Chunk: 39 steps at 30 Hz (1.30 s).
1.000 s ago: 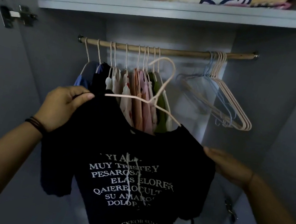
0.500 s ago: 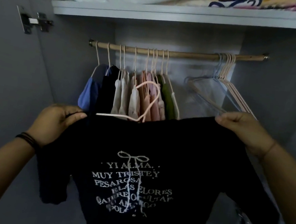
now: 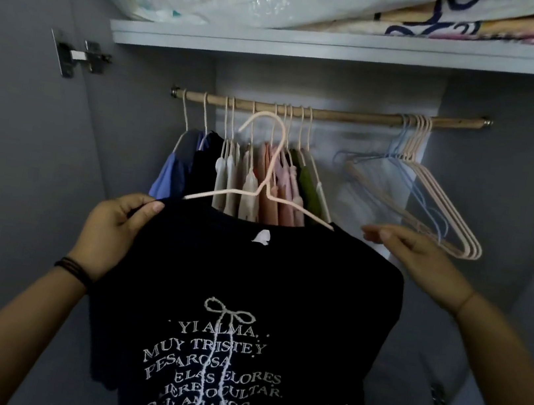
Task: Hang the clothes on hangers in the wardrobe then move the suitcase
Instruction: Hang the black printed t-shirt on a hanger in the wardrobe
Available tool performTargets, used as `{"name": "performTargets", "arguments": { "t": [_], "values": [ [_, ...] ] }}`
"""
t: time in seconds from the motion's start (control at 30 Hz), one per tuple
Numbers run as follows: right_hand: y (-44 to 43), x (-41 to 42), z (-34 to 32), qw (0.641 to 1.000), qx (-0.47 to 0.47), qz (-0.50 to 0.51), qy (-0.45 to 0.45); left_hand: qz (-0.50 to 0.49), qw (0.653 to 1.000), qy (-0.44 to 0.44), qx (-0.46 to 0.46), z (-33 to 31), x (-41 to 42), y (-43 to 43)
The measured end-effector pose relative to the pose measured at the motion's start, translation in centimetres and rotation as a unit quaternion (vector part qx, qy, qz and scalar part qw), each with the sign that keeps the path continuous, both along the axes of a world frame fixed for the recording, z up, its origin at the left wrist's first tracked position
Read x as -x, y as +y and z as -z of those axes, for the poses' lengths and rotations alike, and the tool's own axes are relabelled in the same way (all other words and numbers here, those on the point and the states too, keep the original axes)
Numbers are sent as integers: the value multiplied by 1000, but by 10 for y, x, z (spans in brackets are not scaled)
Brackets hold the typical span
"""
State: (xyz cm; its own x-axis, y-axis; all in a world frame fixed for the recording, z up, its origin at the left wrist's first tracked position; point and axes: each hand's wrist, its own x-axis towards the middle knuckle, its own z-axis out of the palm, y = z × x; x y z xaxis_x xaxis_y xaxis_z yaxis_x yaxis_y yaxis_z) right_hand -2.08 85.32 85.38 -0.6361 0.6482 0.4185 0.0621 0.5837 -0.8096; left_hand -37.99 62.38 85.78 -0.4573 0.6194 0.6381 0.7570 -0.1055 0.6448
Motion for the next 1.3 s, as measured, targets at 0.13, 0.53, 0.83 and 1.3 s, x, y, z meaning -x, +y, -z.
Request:
{"name": "performTargets", "arguments": {
  "t": [0.13, 0.53, 0.83, 1.3],
  "values": [
    [-7, 19, -1, 998, -33, -18, -53, 3, 1000, 4, 1, -1, -4, 6],
    [-33, -9, 11, 996, 86, 4, 13, 80, 995, -41, 36, 16, -21, 22],
    [-109, -78, 62, 934, 292, 144, -145, 242, 951, -51, 187, 93, -99, 60],
    [-207, -161, 115, 859, 353, 371, -26, 287, 931, -152, 168, 175, -245, 76]
  ]
}}
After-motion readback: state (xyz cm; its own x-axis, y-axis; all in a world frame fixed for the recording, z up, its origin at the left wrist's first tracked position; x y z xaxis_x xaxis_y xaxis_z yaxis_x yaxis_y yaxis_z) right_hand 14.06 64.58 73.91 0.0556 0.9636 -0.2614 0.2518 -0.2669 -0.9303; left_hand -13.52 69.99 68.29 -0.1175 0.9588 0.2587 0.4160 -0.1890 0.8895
